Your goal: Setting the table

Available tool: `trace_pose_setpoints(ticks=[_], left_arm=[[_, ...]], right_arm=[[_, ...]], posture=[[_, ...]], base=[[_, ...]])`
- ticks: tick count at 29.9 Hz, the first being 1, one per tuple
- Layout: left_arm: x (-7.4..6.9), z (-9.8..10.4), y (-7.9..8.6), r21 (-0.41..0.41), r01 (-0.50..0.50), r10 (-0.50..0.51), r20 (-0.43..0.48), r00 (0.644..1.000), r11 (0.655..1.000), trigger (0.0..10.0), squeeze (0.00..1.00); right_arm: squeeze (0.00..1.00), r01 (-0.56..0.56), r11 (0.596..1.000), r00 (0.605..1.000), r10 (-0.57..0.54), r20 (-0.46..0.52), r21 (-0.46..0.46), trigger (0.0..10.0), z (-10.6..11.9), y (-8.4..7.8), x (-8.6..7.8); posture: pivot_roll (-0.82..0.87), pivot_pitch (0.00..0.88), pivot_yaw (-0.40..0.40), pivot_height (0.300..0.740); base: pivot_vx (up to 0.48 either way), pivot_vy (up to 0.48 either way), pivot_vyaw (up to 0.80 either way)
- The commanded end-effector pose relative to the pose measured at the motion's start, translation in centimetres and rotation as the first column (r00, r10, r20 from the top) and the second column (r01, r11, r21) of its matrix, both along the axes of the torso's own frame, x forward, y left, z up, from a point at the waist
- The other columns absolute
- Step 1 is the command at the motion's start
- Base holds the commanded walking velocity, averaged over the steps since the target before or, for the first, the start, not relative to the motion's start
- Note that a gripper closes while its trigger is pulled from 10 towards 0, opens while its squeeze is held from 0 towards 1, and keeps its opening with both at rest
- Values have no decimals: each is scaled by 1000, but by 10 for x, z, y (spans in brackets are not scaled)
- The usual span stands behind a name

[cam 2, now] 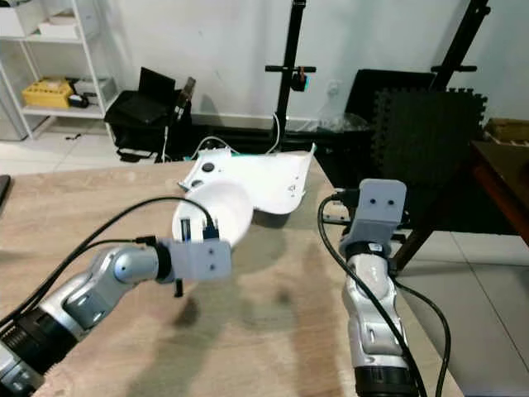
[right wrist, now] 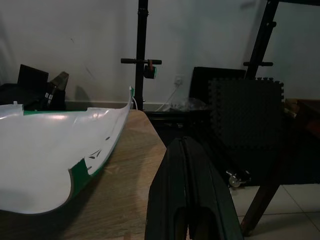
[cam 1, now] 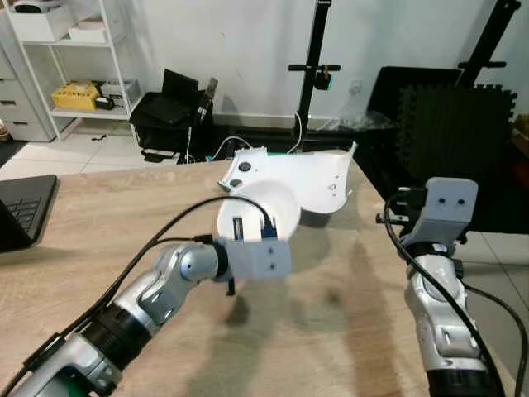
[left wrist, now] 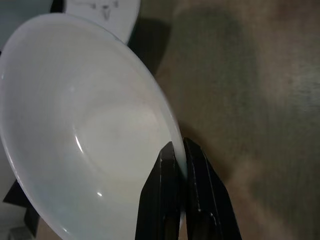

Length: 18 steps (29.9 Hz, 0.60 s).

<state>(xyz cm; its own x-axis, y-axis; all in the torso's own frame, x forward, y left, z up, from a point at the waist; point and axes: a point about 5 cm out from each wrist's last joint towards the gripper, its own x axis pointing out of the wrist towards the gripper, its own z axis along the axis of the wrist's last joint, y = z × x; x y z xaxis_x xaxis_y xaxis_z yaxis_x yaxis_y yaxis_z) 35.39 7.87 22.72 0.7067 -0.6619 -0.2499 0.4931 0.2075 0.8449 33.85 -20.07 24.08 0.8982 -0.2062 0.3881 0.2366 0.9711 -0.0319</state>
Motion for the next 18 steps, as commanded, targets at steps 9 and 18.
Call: trace_pose_setpoints(ticks=[9, 18], left_arm=[[-61, -2, 29, 171, 175, -150, -153, 977, 970, 10000, 0], [-78, 8, 4, 273, 258, -249, -67, 966, 927, 10000, 0]], right_arm=[[0, -49, 999, 999, 49, -19, 3, 10000, -7, 10, -2], [0, -96, 995, 995, 96, -22, 9, 10000, -6, 21, 6]], posture=[[87, 161, 49, 740], [120, 157, 29, 740]], base=[[0, 0, 0], [0, 0, 0]])
